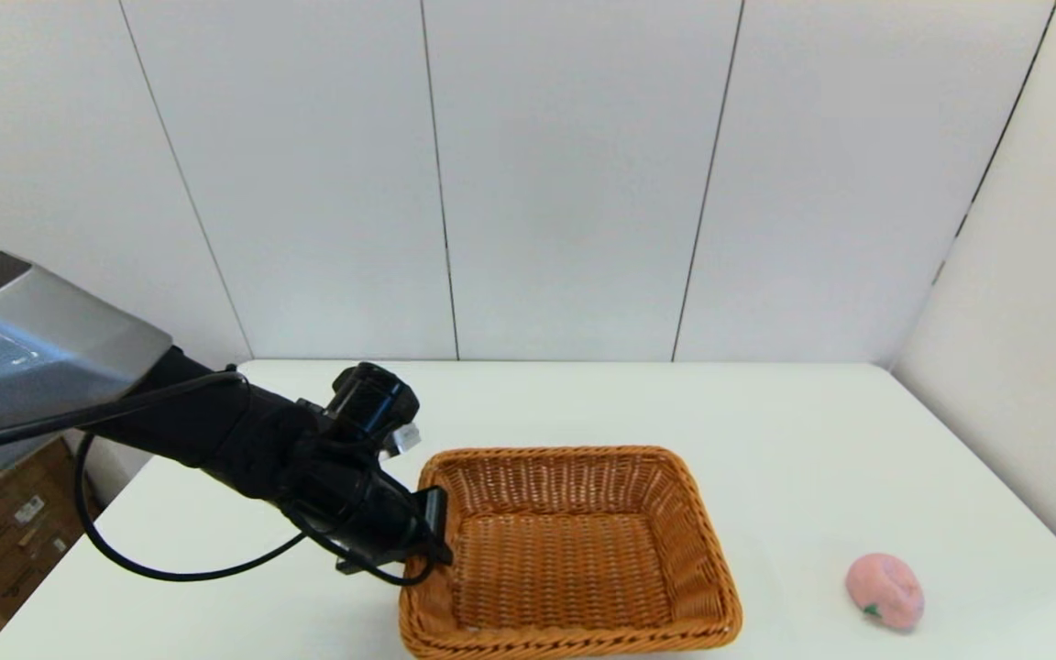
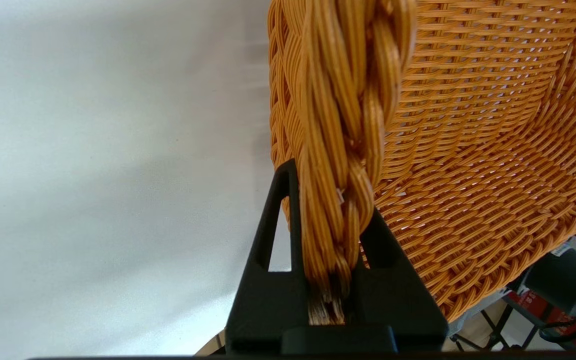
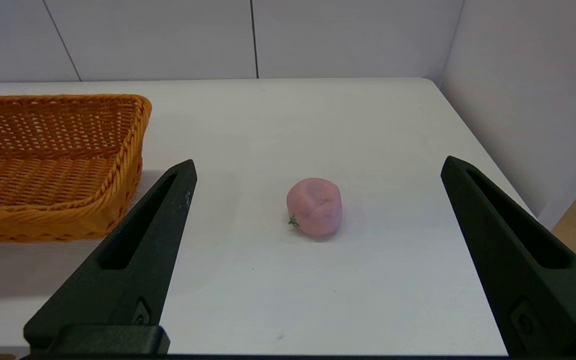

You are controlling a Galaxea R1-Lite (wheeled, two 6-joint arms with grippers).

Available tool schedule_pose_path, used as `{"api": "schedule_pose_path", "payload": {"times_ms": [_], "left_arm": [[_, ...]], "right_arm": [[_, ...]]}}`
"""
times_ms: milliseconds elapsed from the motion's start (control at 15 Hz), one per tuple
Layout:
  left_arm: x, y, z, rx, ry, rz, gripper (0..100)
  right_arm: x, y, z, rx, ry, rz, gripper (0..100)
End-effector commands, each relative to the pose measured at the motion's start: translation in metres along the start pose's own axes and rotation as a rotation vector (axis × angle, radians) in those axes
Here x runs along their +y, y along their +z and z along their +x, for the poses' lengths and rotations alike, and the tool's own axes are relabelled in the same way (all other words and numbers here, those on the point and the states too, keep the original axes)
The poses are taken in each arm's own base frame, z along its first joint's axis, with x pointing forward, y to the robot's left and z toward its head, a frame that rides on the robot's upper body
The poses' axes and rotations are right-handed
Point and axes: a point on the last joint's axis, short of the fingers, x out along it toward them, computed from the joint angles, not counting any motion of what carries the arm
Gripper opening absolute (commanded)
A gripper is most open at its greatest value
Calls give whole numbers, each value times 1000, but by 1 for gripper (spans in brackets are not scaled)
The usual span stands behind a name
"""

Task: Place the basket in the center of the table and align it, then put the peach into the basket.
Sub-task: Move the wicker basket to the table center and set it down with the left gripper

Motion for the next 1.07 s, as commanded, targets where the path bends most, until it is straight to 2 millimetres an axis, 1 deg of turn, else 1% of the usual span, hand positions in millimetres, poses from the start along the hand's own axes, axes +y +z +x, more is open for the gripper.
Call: {"api": "schedule_pose_path", "payload": {"times_ms": [67, 600, 667, 1067], "left_arm": [[2, 2, 9, 18, 9, -15, 0], [4, 3, 11, 22, 14, -24, 0], [4, 3, 11, 21, 15, -24, 100], [4, 5, 10, 13, 13, -18, 100]], "right_arm": [[0, 0, 0, 1, 0, 0, 100], [0, 0, 0, 0, 0, 0, 100], [0, 0, 0, 0, 0, 0, 100], [0, 0, 0, 0, 0, 0, 100]]}}
